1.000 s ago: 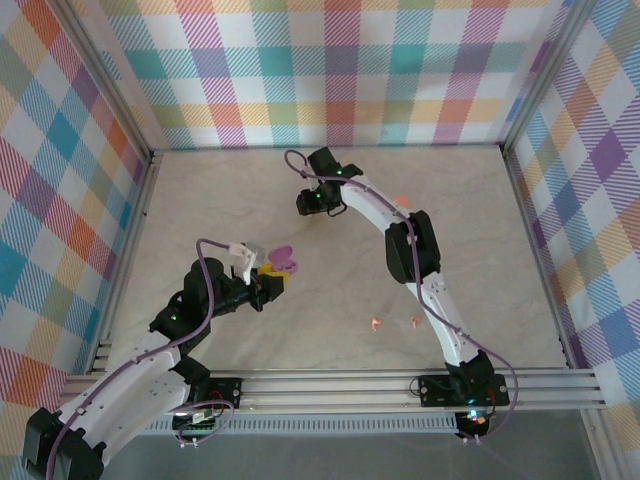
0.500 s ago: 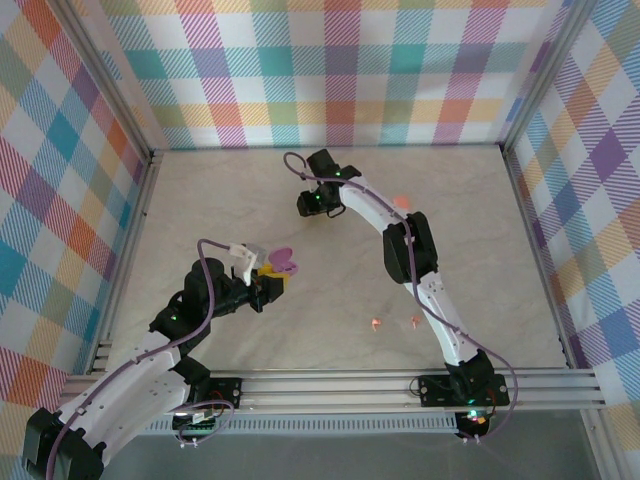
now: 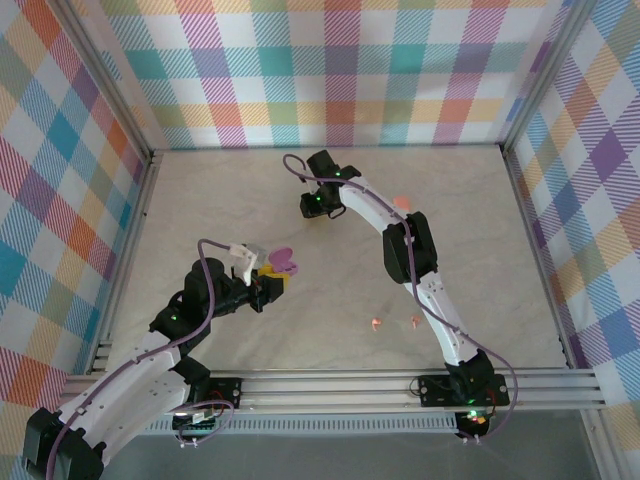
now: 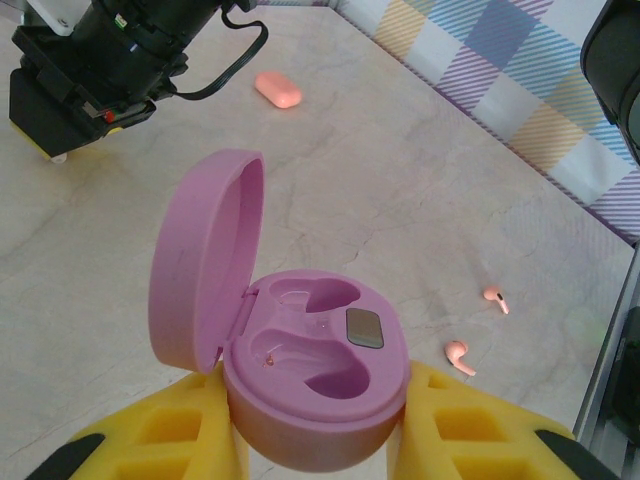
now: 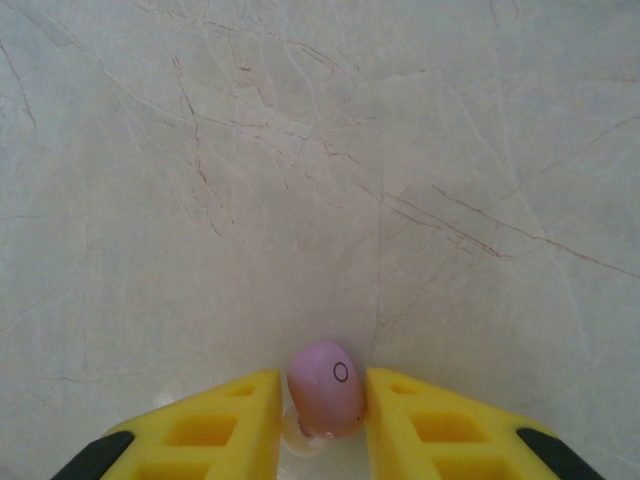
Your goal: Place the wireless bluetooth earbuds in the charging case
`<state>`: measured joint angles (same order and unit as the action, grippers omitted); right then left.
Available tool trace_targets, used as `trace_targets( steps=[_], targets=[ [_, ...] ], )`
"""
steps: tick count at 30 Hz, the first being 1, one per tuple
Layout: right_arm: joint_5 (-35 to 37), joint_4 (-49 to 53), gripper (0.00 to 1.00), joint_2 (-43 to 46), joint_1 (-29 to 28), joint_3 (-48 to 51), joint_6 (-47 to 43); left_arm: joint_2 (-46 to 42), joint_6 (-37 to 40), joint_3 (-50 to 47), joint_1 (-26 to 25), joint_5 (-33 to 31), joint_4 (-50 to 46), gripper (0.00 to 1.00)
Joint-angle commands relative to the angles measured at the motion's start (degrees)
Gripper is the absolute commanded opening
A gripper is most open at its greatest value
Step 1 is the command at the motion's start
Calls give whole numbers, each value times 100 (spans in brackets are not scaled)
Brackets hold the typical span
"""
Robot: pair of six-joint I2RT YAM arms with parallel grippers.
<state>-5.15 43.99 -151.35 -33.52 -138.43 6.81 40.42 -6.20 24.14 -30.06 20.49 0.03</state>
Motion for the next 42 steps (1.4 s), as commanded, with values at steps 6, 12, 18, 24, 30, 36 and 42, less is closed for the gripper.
trace_targets(
  steps=[6, 12, 18, 24, 30, 36, 42],
  targets=[
    [-82, 40, 27, 298, -41, 194, -84, -117, 166, 177, 53, 105, -81, 19],
    [-114, 186, 25, 667, -41, 505, -60, -313, 310, 306, 53, -32, -384, 19],
    [31, -416, 22, 1626, -41, 2022, -71, -524, 461, 398, 53, -215, -627, 19],
    [-43, -1083, 22, 2586, -36, 3499, 174, -472, 358, 415, 53, -115, -457, 19],
    [-294, -1410, 22, 3375, -41, 4441, 381, -538, 243, 371, 53, -5, -409, 18],
    [-559, -1349, 22, 4051, -40, 4869, 453, -626, 146, 337, 53, -45, -253, 18],
    [-588, -1392, 22, 4999, -41, 5443, 453, -508, 65, 480, 53, -26, -32, 17]
  ],
)
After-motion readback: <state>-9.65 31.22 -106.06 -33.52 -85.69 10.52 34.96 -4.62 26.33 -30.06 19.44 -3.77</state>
